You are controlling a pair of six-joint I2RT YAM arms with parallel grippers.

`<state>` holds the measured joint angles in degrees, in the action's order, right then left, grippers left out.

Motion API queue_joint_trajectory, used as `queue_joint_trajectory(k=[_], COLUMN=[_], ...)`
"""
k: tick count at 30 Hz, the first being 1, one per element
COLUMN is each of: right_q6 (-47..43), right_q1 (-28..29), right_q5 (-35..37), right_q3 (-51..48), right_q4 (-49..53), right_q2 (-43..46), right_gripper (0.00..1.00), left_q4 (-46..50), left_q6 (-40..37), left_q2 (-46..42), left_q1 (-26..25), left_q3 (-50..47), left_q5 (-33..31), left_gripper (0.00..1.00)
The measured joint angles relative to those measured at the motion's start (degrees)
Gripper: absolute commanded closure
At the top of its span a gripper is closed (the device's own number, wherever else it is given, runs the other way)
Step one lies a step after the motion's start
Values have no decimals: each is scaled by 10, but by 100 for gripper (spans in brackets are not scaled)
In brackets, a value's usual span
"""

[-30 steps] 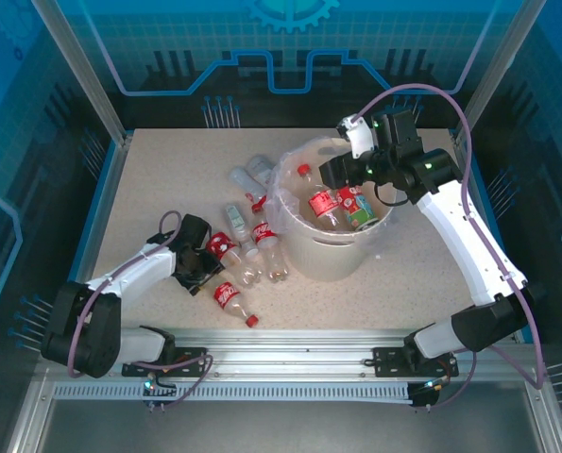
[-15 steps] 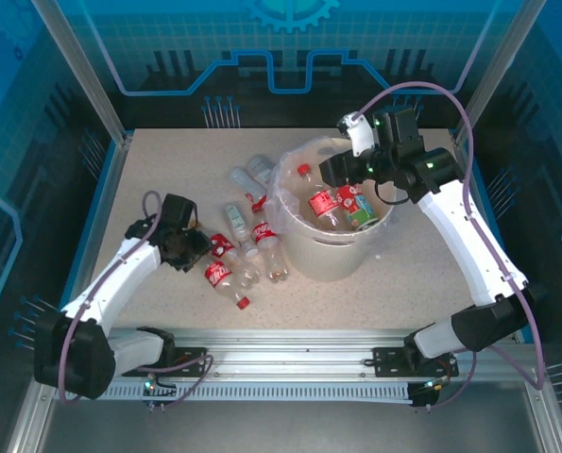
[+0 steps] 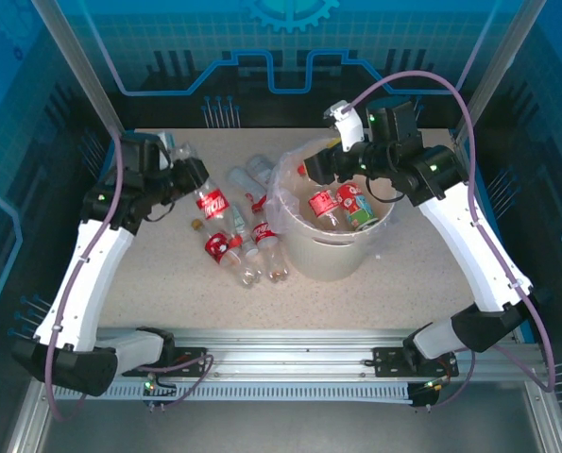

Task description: Put the plastic bottles in the bin

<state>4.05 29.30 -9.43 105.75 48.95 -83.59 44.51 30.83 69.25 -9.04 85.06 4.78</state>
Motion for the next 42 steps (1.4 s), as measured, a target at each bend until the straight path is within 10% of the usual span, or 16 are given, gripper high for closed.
queue_joint_trajectory(k=[8, 17, 34, 42], right_q6=[8, 60, 106, 104], right_q1=[-9, -76, -161, -162], right_q5=[27, 33, -1, -39], right_q3=[-1, -48, -93, -93], right_q4=[-1, -20, -36, -29], right_q2=[1, 41, 80, 71], right_gripper=[29, 29, 28, 28], left_q4=[-46, -134, -168, -175], left_q6=[-12, -6, 45, 83], left_q2=[64, 167, 288, 289], left_q1=[-11, -146, -333, -347], left_q3=[227, 337, 244, 170], left_q5=[67, 92, -66, -86], left_gripper=[87, 96, 100, 52])
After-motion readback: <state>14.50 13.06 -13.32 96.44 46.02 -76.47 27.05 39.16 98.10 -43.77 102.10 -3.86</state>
